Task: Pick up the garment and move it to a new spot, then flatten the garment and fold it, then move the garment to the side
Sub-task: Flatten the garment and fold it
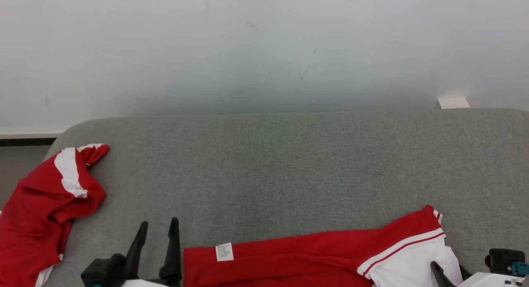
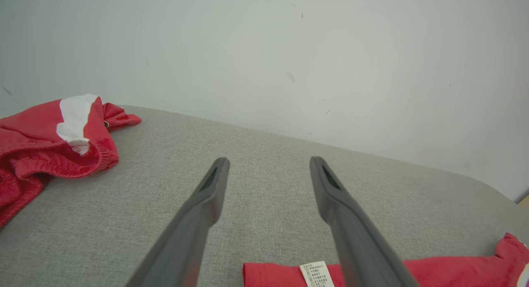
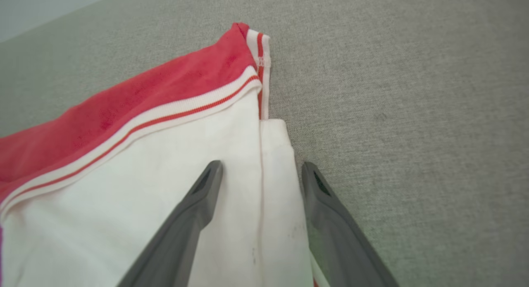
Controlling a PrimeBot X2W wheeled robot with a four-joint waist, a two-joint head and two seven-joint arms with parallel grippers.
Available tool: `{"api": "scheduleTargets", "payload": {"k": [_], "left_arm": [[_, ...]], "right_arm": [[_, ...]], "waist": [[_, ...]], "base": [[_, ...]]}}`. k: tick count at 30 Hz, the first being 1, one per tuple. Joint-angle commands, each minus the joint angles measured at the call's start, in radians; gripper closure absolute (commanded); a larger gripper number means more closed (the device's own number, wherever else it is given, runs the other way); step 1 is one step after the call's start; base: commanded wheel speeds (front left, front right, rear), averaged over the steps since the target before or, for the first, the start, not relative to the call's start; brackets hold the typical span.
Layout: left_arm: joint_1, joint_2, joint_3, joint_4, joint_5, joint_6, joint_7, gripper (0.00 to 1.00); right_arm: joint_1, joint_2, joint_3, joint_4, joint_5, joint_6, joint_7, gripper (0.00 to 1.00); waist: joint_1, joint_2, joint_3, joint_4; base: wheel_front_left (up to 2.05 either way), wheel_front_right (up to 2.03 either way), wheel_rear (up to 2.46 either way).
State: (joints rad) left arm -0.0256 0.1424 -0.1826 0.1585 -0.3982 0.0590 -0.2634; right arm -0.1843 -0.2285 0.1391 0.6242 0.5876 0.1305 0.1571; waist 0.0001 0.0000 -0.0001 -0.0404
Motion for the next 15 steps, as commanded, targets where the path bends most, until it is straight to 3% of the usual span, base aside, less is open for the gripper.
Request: {"api": "scheduleTargets", "payload": {"k": [1,5,9,10,11,13,15], "left_arm": [[-0.009,-0.001,0.004,0.001,0.004,-0.004,-0.001,0.00],[-0.014,-0.017,0.020,0.018,0.027,-0.024,-0.001,0.00],[-0.015,-0.030,0.033,0.030,0.047,-0.040,-0.001,0.00],[-0.014,-0.035,0.035,0.034,0.050,-0.044,-0.001,0.00],[-0.012,-0.039,0.036,0.037,0.052,-0.048,-0.001,0.00],[-0.011,-0.047,0.041,0.043,0.059,-0.055,-0.001,0.00],[-0.011,-0.052,0.045,0.048,0.061,-0.059,-0.001,0.00]], "right_arm": [[-0.009,0.000,-0.002,0.011,0.002,0.000,0.006,0.00],[-0.020,0.020,0.018,0.102,0.022,0.000,0.161,0.00],[-0.026,0.050,0.054,0.080,0.071,0.005,0.237,0.00],[-0.025,0.053,0.062,0.067,0.084,0.006,0.244,0.20],[-0.024,0.053,0.068,0.053,0.097,0.006,0.245,0.50],[-0.027,0.048,0.068,0.036,0.119,0.006,0.236,1.00],[-0.033,0.039,0.070,0.031,0.129,0.005,0.239,1.00]], "waist": [[-0.0001,0.0000,0.001,0.004],[-0.0001,0.0000,0.003,0.019],[-0.0001,0.0000,0.003,0.032],[-0.0001,0.0000,0.003,0.034],[-0.0001,0.0000,0.003,0.036],[-0.0001,0.0000,0.003,0.038],[-0.0001,0.0000,0.000,0.039]], "base": [[0.00,0.00,0.00],[0.00,0.00,0.00],[0.00,0.00,0.00],[0.00,0.00,0.00],[0.00,0.00,0.00],[0.00,0.00,0.00],[0.00,0.00,0.00]]}}
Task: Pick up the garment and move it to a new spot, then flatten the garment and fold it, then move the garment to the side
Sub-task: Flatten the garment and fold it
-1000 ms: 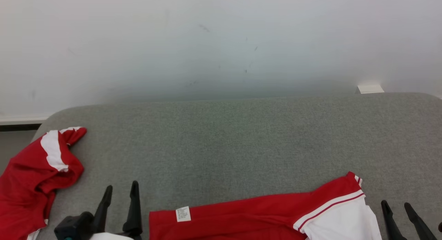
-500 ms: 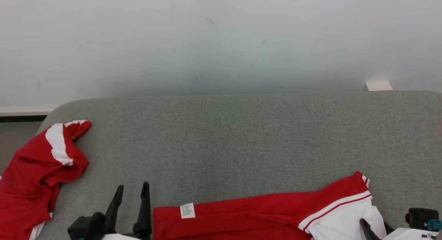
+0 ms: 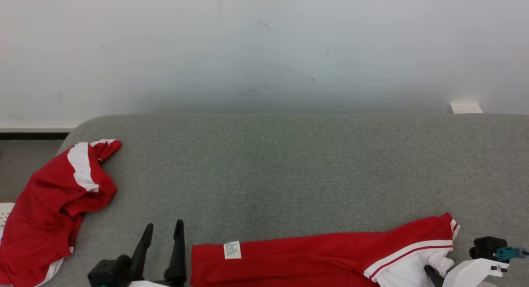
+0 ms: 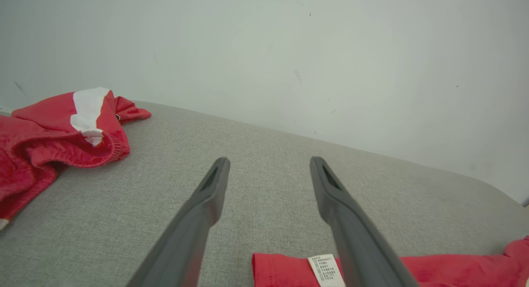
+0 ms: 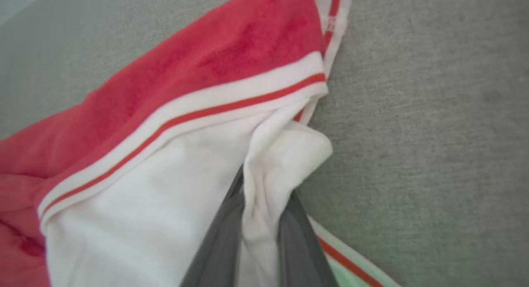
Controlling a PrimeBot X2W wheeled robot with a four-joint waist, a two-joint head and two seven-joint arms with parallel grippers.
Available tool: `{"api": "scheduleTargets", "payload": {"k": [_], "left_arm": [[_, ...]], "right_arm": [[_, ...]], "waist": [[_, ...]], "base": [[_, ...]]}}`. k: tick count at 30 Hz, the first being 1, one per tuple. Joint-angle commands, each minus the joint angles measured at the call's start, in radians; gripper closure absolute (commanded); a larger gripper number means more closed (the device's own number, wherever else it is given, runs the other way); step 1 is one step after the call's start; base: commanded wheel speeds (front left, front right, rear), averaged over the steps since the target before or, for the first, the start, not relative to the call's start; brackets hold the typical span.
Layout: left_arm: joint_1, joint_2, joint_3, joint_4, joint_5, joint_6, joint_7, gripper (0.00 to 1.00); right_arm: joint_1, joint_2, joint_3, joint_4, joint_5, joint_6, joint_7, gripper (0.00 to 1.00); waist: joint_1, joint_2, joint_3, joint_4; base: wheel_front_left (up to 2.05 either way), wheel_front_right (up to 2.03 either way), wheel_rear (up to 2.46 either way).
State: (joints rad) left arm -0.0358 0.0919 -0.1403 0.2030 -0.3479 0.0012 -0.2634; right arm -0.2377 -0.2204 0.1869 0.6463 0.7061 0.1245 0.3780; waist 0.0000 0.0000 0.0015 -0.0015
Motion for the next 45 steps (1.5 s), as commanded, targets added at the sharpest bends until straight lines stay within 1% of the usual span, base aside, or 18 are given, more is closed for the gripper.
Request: {"api": "scheduleTargets", "payload": {"k": [1,4,9,12,15,17,20,26,30,32,35,37,40,45], "left_arm": [[-0.001,-0.003,0.006,0.006,0.011,-0.005,-0.001,0.00],[-0.002,-0.009,0.011,0.011,0.019,-0.012,-0.001,0.00],[0.001,-0.018,0.021,0.022,0.029,-0.023,-0.001,0.00],[0.005,-0.023,0.026,0.026,0.034,-0.027,-0.001,0.00],[0.006,-0.026,0.031,0.029,0.037,-0.029,-0.001,0.00],[0.005,-0.028,0.034,0.031,0.039,-0.032,-0.001,0.00],[0.008,-0.030,0.040,0.031,0.041,-0.035,-0.001,0.00],[0.006,-0.032,0.044,0.040,0.048,-0.043,-0.001,0.00],[0.001,-0.033,0.051,0.050,0.054,-0.049,-0.001,0.00],[0.001,-0.034,0.051,0.055,0.057,-0.051,-0.001,0.00],[-0.003,-0.034,0.050,0.062,0.057,-0.051,-0.001,0.00],[-0.007,-0.036,0.048,0.066,0.056,-0.054,-0.001,0.00],[-0.012,-0.036,0.045,0.070,0.055,-0.057,-0.001,0.00],[-0.020,-0.037,0.038,0.083,0.053,-0.061,-0.001,0.00]], "right_arm": [[0.015,0.024,0.021,0.003,0.014,0.009,0.014,1.00],[-0.004,0.000,0.011,-0.007,0.020,0.008,0.001,1.00],[-0.025,-0.055,-0.041,-0.020,0.011,0.006,-0.030,1.00],[-0.026,-0.095,-0.084,-0.020,-0.016,0.006,-0.048,1.00],[-0.026,-0.125,-0.123,-0.011,-0.070,0.005,-0.059,1.00],[-0.027,-0.117,-0.139,-0.033,-0.081,0.005,-0.054,1.00],[-0.011,-0.102,-0.151,-0.098,-0.085,0.005,-0.039,1.00],[0.049,-0.046,-0.157,-0.315,-0.117,0.005,-0.005,1.00],[0.114,0.002,-0.129,-0.495,-0.111,0.005,0.059,1.00],[0.142,0.022,-0.097,-0.578,-0.113,0.005,0.092,1.00],[0.177,0.052,-0.053,-0.671,-0.101,0.005,0.136,1.00],[0.194,0.074,-0.026,-0.705,-0.095,0.005,0.160,1.00],[0.202,0.097,0.012,-0.719,-0.099,0.005,0.180,1.00],[0.171,0.141,0.072,-0.663,-0.074,0.005,0.162,1.00]], "waist": [[0.0000,0.0000,-0.002,0.001],[0.0000,0.0000,-0.004,0.000],[0.0000,0.0000,-0.007,-0.005],[0.0000,0.0000,-0.008,-0.011],[0.0000,0.0000,-0.010,-0.018],[0.0000,0.0000,-0.012,-0.022],[0.0000,0.0000,-0.013,-0.026],[0.0000,0.0000,-0.018,-0.015],[0.0000,0.0000,-0.023,0.009],[0.0000,0.0000,-0.025,0.024],[0.0000,0.0000,-0.027,0.052],[0.0000,0.0000,-0.028,0.073],[0.0000,0.0000,-0.028,0.102],[0.0000,0.0000,-0.029,0.152]], "base": [[0.00,0.00,0.00],[0.00,0.00,0.00],[0.00,0.00,0.00],[0.00,0.00,0.00],[0.00,0.00,0.00],[0.00,0.00,0.00],[0.00,0.00,0.00],[0.00,0.00,0.00],[0.00,0.00,0.00],[0.00,0.00,0.00],[0.00,0.00,0.00],[0.00,0.00,0.00],[0.00,0.00,0.00],[0.00,0.00,0.00]]}}
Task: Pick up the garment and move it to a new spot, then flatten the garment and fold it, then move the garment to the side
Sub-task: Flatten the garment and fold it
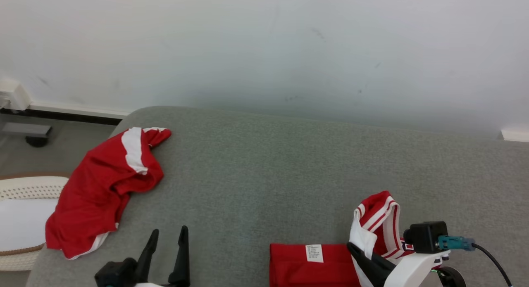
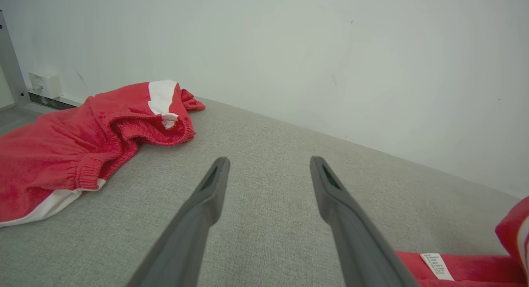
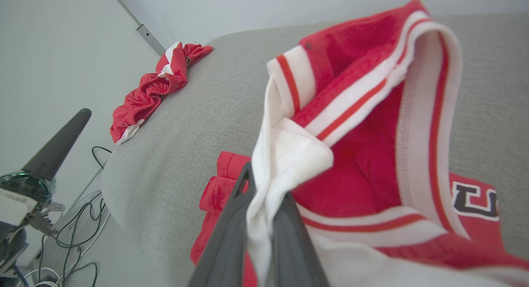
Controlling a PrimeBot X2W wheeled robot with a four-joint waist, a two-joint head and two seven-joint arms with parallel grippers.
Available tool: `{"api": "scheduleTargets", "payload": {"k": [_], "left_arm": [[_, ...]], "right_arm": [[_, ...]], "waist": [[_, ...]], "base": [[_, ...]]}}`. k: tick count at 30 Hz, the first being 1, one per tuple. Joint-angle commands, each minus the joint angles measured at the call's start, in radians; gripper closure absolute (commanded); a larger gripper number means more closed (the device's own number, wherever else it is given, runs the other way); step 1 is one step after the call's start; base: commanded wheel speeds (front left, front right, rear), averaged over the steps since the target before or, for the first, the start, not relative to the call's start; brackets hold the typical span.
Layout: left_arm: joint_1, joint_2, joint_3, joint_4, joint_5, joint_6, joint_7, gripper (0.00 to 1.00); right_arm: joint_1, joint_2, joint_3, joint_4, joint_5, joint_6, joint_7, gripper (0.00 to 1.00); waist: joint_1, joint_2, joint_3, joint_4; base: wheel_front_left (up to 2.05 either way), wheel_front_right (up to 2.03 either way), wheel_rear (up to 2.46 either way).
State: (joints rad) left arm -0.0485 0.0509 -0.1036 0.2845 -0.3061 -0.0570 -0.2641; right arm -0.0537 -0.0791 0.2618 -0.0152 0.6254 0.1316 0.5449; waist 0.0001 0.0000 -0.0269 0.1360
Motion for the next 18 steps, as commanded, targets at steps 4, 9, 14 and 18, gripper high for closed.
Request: {"api": "scheduleTargets", "payload": {"k": [4,9,14,18], "left_arm": [[-0.010,0.003,-0.003,0.013,0.012,-0.005,0.000,0.00],[-0.017,0.003,-0.011,0.021,0.017,-0.009,0.000,0.00],[-0.019,0.002,-0.008,0.026,0.022,-0.010,0.000,0.00],[-0.016,0.002,-0.002,0.030,0.025,-0.009,0.000,0.00]], "right_arm": [[-0.049,0.017,0.041,0.076,0.024,-0.002,-0.038,1.00],[-0.092,0.027,0.101,0.179,0.051,-0.002,-0.076,1.00],[-0.129,0.028,0.164,0.271,0.092,-0.002,-0.127,0.80],[-0.156,0.028,0.218,0.313,0.150,-0.002,-0.176,0.00]], "waist": [[-0.0001,0.0000,-0.002,0.050],[-0.0001,0.0000,-0.004,0.087],[-0.0001,0.0000,-0.003,0.103],[-0.0001,0.0000,-0.003,0.100]], "base": [[0.00,0.00,0.00],[0.00,0.00,0.00],[0.00,0.00,0.00],[0.00,0.00,0.00]]}}
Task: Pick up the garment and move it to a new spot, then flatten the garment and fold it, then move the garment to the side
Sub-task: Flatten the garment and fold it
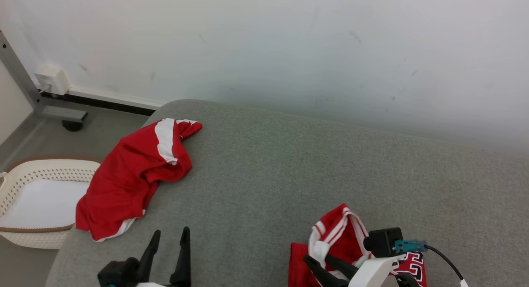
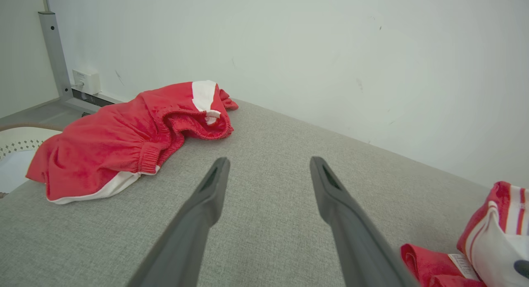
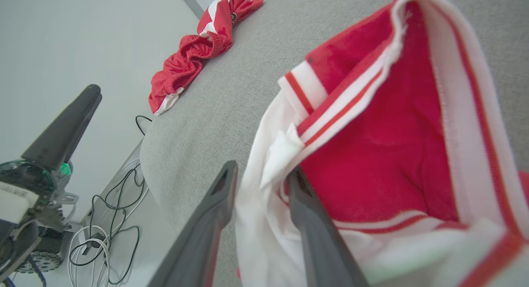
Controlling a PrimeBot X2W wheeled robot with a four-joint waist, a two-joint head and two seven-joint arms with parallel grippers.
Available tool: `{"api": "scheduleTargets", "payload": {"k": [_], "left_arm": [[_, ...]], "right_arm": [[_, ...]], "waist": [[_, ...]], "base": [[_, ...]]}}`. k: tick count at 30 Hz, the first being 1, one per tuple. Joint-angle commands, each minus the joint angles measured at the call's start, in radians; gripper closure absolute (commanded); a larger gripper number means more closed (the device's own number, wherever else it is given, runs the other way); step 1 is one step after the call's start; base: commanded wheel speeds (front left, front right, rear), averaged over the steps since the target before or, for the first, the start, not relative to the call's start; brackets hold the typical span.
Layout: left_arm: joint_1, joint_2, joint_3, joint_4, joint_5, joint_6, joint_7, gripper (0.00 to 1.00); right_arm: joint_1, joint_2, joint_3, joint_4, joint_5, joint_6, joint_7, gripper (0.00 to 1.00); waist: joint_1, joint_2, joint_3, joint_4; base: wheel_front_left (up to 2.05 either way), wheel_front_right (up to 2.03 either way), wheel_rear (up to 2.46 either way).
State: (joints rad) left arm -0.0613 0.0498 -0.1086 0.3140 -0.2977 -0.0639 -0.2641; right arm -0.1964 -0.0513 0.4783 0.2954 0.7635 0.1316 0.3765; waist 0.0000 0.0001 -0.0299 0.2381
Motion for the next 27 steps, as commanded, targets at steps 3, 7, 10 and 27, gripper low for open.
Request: {"api": "scheduleTargets", "payload": {"k": [3,7,10,27], "left_arm": [[0.001,0.004,0.009,-0.001,0.018,0.001,0.000,0.00],[0.006,0.004,0.016,-0.002,0.016,0.003,0.000,0.00],[0.009,0.004,0.018,-0.003,0.014,0.003,0.000,0.00],[0.030,0.003,0.068,-0.096,0.021,0.013,0.000,0.00]], "right_arm": [[-0.039,0.000,0.035,-0.002,0.054,-0.002,-0.050,0.00],[-0.065,0.000,0.056,-0.046,0.109,-0.002,-0.095,0.00],[-0.085,-0.001,0.056,-0.112,0.162,-0.002,-0.142,0.00],[0.026,-0.211,-0.267,-0.302,-0.074,-0.002,-0.306,0.00]], "waist": [[0.0000,-0.0001,-0.001,-0.017],[0.0000,-0.0001,-0.002,-0.038],[0.0000,-0.0001,-0.003,-0.062],[0.0000,-0.0001,-0.019,-0.191]], "base": [[0.00,0.00,0.00],[0.00,0.00,0.00],[0.00,0.00,0.00],[0.00,0.00,0.00]]}}
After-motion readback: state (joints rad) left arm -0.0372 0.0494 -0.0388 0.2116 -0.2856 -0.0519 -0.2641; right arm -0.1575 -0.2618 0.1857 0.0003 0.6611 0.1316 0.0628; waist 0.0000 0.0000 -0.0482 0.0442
